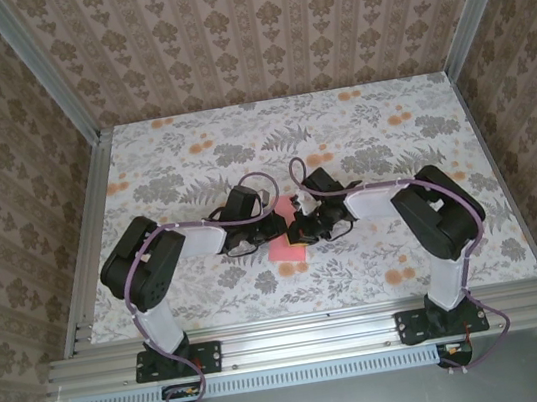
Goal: Fold a paper plane with a square sheet of paper (pick it up from the middle)
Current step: Fold the triangle a second time at the center of the table.
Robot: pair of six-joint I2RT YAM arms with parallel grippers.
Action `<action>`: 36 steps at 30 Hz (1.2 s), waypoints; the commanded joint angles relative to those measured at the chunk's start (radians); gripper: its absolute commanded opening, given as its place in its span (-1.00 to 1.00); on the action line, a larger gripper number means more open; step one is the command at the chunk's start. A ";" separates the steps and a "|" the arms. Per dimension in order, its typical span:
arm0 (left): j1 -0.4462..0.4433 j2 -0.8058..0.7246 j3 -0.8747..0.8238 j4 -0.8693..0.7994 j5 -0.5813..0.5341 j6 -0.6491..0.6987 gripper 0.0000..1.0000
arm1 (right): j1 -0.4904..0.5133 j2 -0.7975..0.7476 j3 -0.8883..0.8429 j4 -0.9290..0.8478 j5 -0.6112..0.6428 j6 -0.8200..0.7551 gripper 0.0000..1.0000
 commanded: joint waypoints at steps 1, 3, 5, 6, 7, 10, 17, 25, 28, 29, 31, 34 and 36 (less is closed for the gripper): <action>0.003 0.031 -0.016 -0.056 -0.029 0.006 -0.74 | 0.009 0.037 0.021 -0.026 -0.018 0.006 -0.84; 0.003 0.029 -0.016 -0.058 -0.029 0.006 -0.74 | 0.009 0.043 0.014 -0.051 0.007 -0.001 -0.83; 0.003 0.027 -0.017 -0.059 -0.032 0.007 -0.74 | 0.008 0.054 0.024 -0.121 0.068 -0.029 -0.84; 0.003 0.027 -0.017 -0.059 -0.034 0.009 -0.74 | 0.008 0.060 0.027 -0.153 0.093 -0.044 -0.84; 0.004 0.027 -0.018 -0.059 -0.034 0.009 -0.74 | 0.008 0.063 0.030 -0.175 0.113 -0.058 -0.83; 0.003 0.027 -0.018 -0.061 -0.034 0.009 -0.74 | 0.008 0.054 0.025 -0.198 0.128 -0.073 -0.84; 0.003 0.027 -0.018 -0.068 -0.034 0.014 -0.75 | 0.009 -0.052 -0.028 -0.133 0.019 -0.048 -0.84; 0.003 0.030 -0.011 -0.076 -0.034 0.020 -0.74 | 0.009 0.016 -0.098 -0.110 0.039 -0.051 -0.83; 0.003 0.029 -0.009 -0.081 -0.035 0.021 -0.74 | 0.009 0.004 -0.107 -0.129 0.055 -0.062 -0.84; 0.004 0.026 -0.008 -0.083 -0.036 0.021 -0.74 | 0.009 -0.013 -0.111 -0.126 0.048 -0.060 -0.84; 0.003 0.026 -0.008 -0.085 -0.034 0.023 -0.74 | 0.009 -0.053 -0.119 -0.118 0.029 -0.056 -0.84; 0.003 0.027 -0.008 -0.088 -0.034 0.023 -0.74 | 0.008 -0.087 -0.138 -0.090 -0.010 -0.047 -0.85; 0.003 0.029 -0.005 -0.087 -0.033 0.023 -0.74 | 0.008 -0.079 -0.146 -0.085 -0.012 -0.046 -0.85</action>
